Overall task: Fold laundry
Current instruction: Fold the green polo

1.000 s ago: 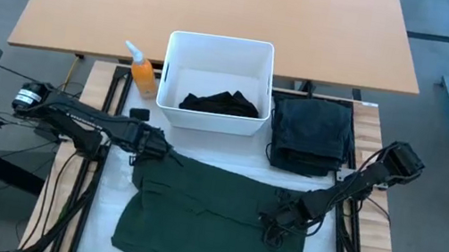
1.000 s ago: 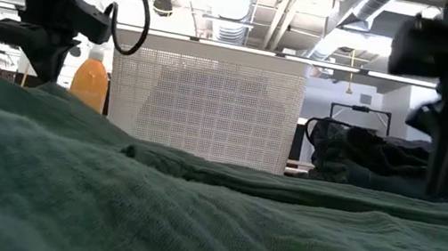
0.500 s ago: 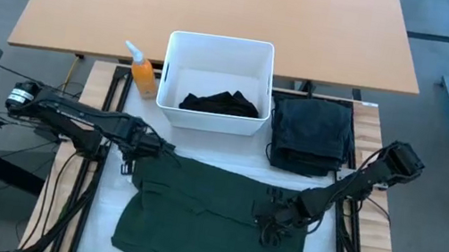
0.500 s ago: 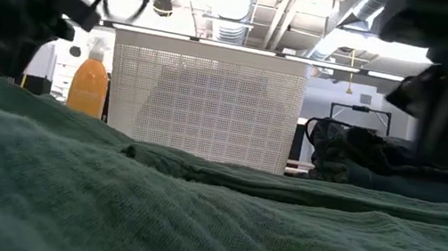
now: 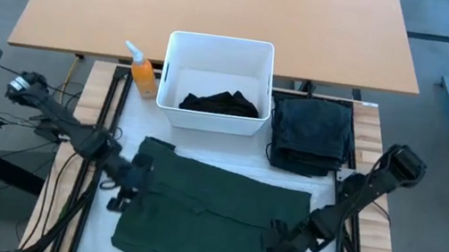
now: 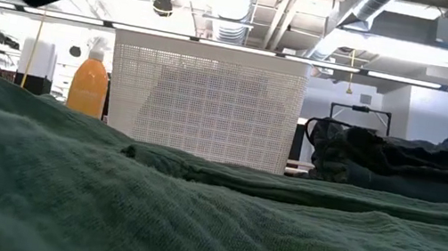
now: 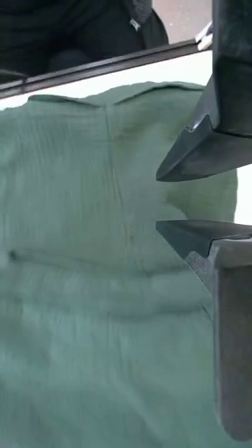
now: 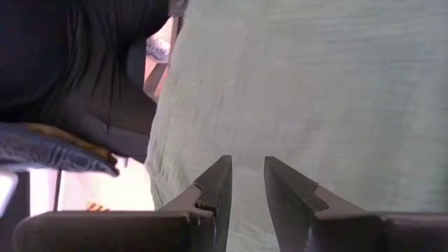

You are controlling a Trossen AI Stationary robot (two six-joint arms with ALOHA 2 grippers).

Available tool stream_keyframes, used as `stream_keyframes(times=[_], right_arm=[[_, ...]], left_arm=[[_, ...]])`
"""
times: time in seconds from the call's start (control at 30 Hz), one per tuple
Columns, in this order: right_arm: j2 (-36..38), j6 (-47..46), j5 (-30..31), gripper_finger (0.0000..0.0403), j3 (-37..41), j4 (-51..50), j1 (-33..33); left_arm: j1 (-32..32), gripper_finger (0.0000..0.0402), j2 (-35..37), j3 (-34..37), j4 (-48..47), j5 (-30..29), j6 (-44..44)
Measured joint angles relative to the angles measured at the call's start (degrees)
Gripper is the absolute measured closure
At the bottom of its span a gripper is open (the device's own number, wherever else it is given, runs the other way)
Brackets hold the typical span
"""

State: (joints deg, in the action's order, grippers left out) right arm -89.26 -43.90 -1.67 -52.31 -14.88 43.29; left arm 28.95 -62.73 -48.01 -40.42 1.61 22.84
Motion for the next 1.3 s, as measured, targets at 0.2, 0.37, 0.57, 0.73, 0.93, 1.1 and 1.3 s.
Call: stream_keyframes(times=[0.2,0.37,0.57,0.73,0.93,1.1,1.3], right_arm=[[-0.4,2.5,3.4,0.0291,0.0,1.6,2.2],[-0.4,4.0,3.5,0.0285,-0.5,6.0,2.4],[-1.9,4.0,4.4,0.0266,-5.7,3.9,5.8],[-7.4,7.5,4.8,0.0260,-13.8,-3.2,9.1],[-16.5,12.2,4.7,0.0259,-26.2,-12.2,11.2],[-23.1,13.1,4.8,0.0259,-35.7,-19.7,12.8],[-30.1,11.1,4.8,0.0259,-42.6,-24.1,15.0]], left_arm=[[8.5,0.0310,-5.4,2.4,5.7,-7.9,3.6],[11.5,0.0291,-8.6,2.4,8.7,-7.9,6.8],[15.9,0.0257,-10.2,2.4,13.0,-4.8,13.1],[21.1,0.0232,-12.2,2.3,17.6,-4.3,22.0],[27.8,0.0223,-16.2,2.3,22.6,-5.6,27.7],[30.7,0.0223,-20.6,2.3,22.0,-5.8,29.8],[31.1,0.0223,-25.8,2.3,24.8,-5.9,29.8]])
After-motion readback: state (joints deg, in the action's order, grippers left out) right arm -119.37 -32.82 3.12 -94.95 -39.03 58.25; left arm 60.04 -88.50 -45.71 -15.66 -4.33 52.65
